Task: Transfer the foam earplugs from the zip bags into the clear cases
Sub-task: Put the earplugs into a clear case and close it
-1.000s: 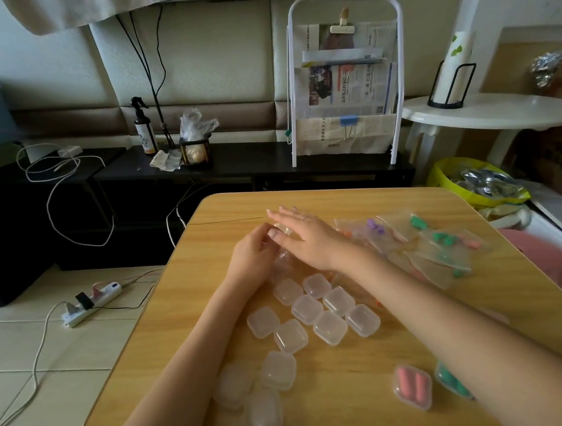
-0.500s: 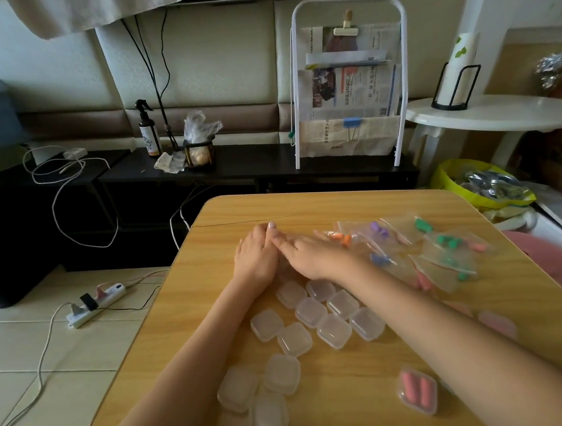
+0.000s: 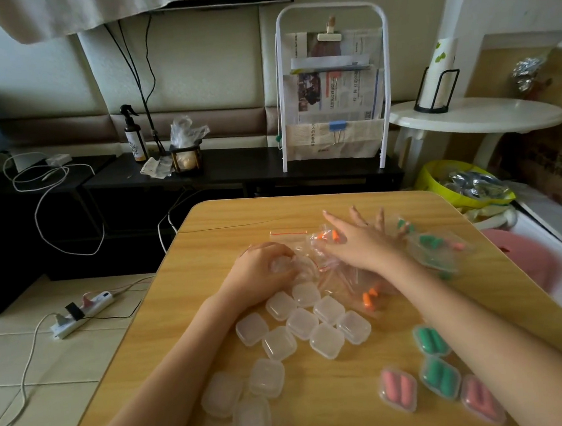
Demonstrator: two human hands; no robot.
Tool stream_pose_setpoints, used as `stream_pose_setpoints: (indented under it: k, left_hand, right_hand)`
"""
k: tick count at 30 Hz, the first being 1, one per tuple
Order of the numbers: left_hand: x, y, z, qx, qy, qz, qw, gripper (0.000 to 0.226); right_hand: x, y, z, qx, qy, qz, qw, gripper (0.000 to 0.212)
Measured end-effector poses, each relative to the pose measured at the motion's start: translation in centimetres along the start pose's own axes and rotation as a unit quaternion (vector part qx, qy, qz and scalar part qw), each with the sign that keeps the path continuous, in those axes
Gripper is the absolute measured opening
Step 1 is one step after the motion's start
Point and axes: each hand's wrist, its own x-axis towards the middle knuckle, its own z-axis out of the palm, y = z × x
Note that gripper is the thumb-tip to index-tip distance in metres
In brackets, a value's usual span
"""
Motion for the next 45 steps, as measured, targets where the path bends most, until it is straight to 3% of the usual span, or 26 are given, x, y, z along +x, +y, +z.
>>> stream_pose_setpoints:
  k: [2, 6, 11, 14, 17, 20, 23, 27, 31, 35, 39, 41, 43, 45]
  left_hand:
    - [0.0, -0.1, -0.1, -0.005, 0.027, -0.007, 1.000, 0.020]
    - [-0.1, 0.0, -0.5, -0.063, 0.073, -0.067, 0.993, 0.005]
    - [-0.2, -0.1, -1.7, -0.146, 0.187, -0.175, 0.956, 0.012]
    - [-0.4, -0.4, -2.1, -0.154, 0.206, -0.197, 0.946, 0.014]
    - [-0.5, -0.5, -2.5, -0.157, 0.219, -0.211, 0.940, 0.015]
    - [-0.4, -0.2, -2.5, -0.171, 0.238, -0.223, 0.930, 0.016]
    - [-0.3, 0.7, -2.2, -0.180, 0.243, -0.228, 0.926, 0.015]
    - [-0.1, 1.5, -1.9, -0.183, 0.250, -0.229, 0.923, 0.016]
    - [-0.1, 2.1, -2.0, -0.194, 0.266, -0.236, 0.914, 0.015]
    - [-0.4, 2.4, -2.2, -0.194, 0.284, -0.237, 0.909, 0.015]
    - [-0.7, 2.2, -2.8, -0.195, 0.289, -0.241, 0.906, 0.017]
    - [-0.9, 2.0, -2.9, -0.196, 0.289, -0.240, 0.906, 0.017]
    - [-1.2, 2.0, -3.1, -0.196, 0.290, -0.240, 0.906, 0.017]
    - [-1.4, 2.1, -3.2, -0.198, 0.290, -0.241, 0.905, 0.016]
  right_hand:
    - [0.0, 0.8, 0.5, 0.022, -0.033, 0.019, 0.999, 0.092]
    - [-0.4, -0.1, 0.9, 0.042, -0.034, 0.018, 0.998, 0.080]
    - [-0.6, -3.2, 1.0, 0.015, -0.042, -0.053, 0.998, 0.071]
    - [-0.7, -2.2, -0.6, 0.002, 0.025, -0.063, 0.998, 0.072]
    - [-0.9, 2.6, -2.4, 0.026, 0.053, 0.035, 0.998, 0.087]
    - [-1.2, 7.4, -2.2, 0.032, -0.014, 0.149, 0.988, 0.115]
    - [-2.2, 8.8, -0.4, 0.030, -0.051, 0.175, 0.983, 0.121]
    - [-2.3, 6.2, 0.6, 0.045, -0.030, 0.126, 0.991, 0.100]
    - [-0.5, 1.1, 1.4, 0.110, -0.044, 0.083, 0.990, 0.113]
    - [-0.4, -3.8, 1.3, 0.107, -0.034, 0.084, 0.990, 0.104]
    - [-0.4, -4.6, -0.4, 0.266, -0.058, 0.005, 0.962, 0.090]
    - [-0.7, -3.1, -1.4, 0.296, -0.075, -0.030, 0.952, 0.107]
    - [-1.1, -0.9, -2.4, 0.256, -0.107, -0.064, 0.959, 0.127]
    - [-1.5, 1.0, -2.6, 0.200, -0.161, -0.108, 0.961, 0.130]
